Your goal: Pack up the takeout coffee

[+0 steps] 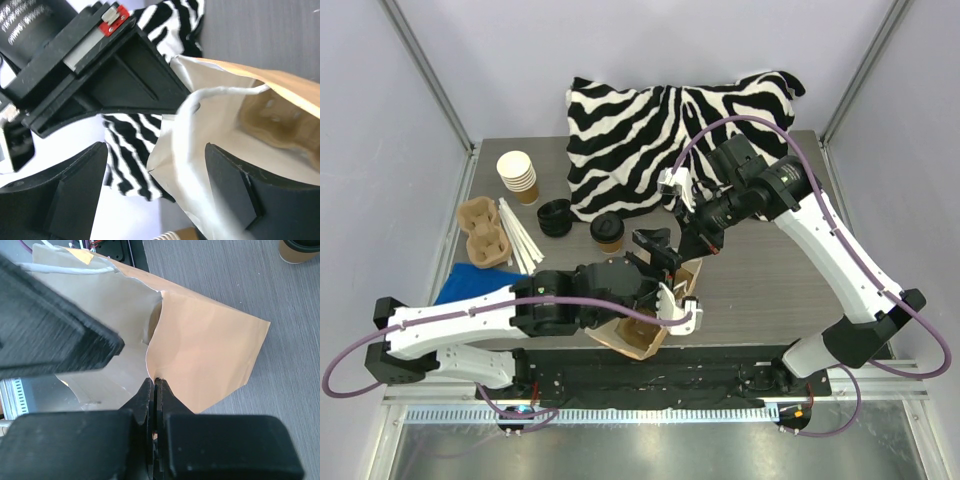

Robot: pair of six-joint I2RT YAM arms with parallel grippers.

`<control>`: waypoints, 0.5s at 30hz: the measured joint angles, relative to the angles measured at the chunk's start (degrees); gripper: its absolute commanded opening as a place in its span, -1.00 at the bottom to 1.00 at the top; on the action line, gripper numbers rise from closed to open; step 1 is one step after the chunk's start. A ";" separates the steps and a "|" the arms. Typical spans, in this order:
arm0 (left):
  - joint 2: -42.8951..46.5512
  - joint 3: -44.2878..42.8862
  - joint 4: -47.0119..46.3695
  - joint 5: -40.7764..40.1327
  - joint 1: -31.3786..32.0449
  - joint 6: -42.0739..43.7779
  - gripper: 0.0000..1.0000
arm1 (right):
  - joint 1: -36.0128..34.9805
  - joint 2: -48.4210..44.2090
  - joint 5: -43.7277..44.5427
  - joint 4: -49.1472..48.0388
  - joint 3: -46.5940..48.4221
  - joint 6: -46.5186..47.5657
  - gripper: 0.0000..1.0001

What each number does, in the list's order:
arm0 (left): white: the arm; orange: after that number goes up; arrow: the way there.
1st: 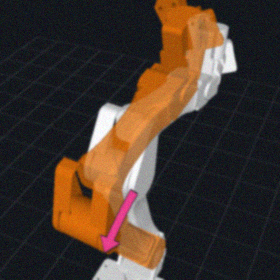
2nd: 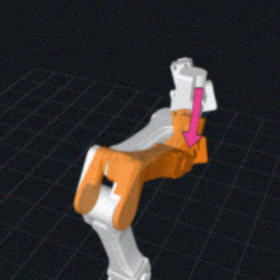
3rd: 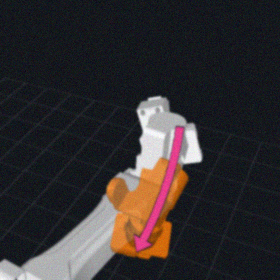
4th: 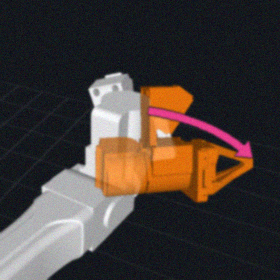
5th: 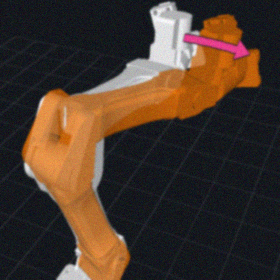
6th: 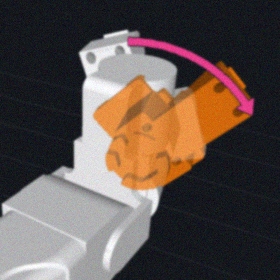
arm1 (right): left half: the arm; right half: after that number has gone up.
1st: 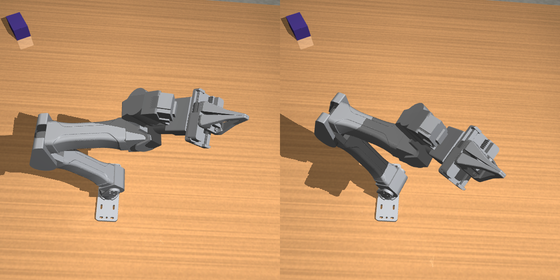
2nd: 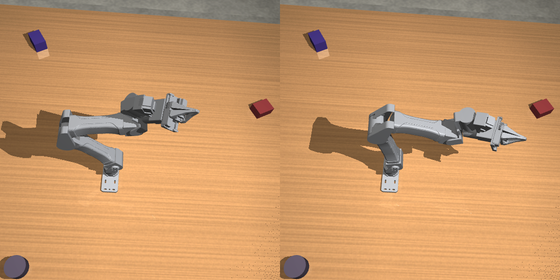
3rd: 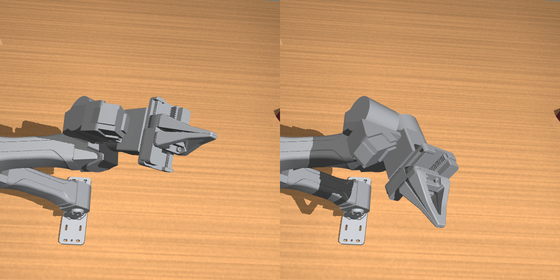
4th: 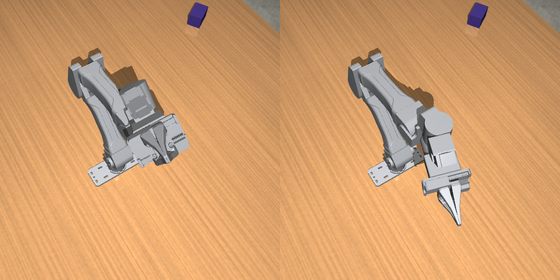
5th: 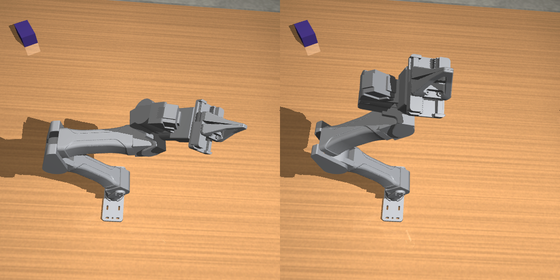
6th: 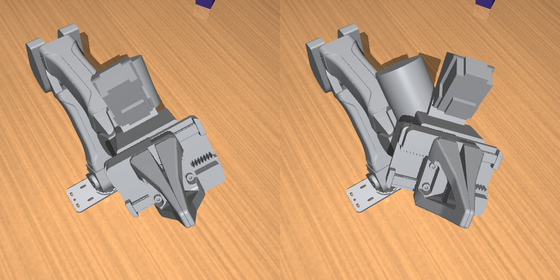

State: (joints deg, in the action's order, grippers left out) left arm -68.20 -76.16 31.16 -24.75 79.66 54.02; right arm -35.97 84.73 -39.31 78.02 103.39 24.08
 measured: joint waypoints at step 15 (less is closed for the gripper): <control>2.01 12.50 -21.73 -10.86 1.90 23.47 0.68 | 0.00 0.00 0.02 0.02 -0.33 0.00 -0.98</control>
State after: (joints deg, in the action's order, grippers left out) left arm -66.19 -63.66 9.43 -35.62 81.56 77.49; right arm -35.97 84.73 -39.29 78.04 103.07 24.08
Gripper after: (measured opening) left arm 0.839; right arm 0.032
